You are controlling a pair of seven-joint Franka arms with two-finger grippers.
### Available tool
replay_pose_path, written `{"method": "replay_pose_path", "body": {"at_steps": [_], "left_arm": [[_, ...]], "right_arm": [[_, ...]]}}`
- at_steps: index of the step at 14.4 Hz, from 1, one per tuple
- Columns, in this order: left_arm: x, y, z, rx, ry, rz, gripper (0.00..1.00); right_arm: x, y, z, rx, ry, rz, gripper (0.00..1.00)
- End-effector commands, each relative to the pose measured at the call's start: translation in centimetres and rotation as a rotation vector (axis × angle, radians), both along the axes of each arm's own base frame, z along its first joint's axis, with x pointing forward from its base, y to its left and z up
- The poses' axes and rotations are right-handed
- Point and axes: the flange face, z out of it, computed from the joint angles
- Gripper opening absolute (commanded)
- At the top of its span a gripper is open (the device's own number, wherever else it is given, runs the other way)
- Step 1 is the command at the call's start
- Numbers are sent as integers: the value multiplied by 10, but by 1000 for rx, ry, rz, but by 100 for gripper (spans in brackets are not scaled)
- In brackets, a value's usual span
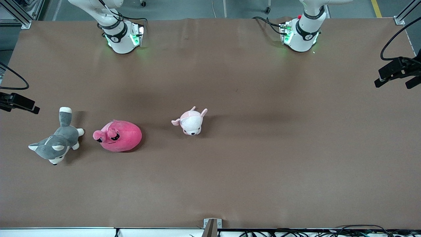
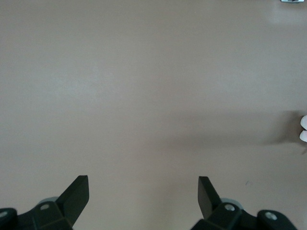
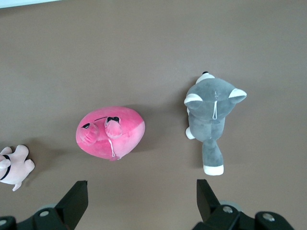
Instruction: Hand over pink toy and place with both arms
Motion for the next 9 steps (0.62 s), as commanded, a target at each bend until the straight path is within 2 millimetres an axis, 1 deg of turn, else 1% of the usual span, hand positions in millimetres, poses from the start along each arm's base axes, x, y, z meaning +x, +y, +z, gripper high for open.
{"method": "replay_pose_path", "body": {"at_steps": [1,2,3,5,7,8,9], "left_arm": [[-1,4,5,14,-7,0,100],[-1,2,6,14,-9,-3,100],[-2,2,7,14,-10,-5,100],[-2,1,7,14,-9,-5,100],[-2,-1,8,14,-10,-8,100],[-2,-1,8,14,-10,-8,100],[-2,-1,8,15,-10,-8,100]], "right_arm": [[-7,-8,10,-24,-30,25,100],[-8,-6,11,-25,-38,25,100],[-6,-1,10,-26,-40,31,100],[-6,1,8,-30,-45,37,100],[-7,2,8,-32,-44,41,100],[-8,4,5,-32,-38,46,100],[-12,6,6,-33,-39,49,100]]}}
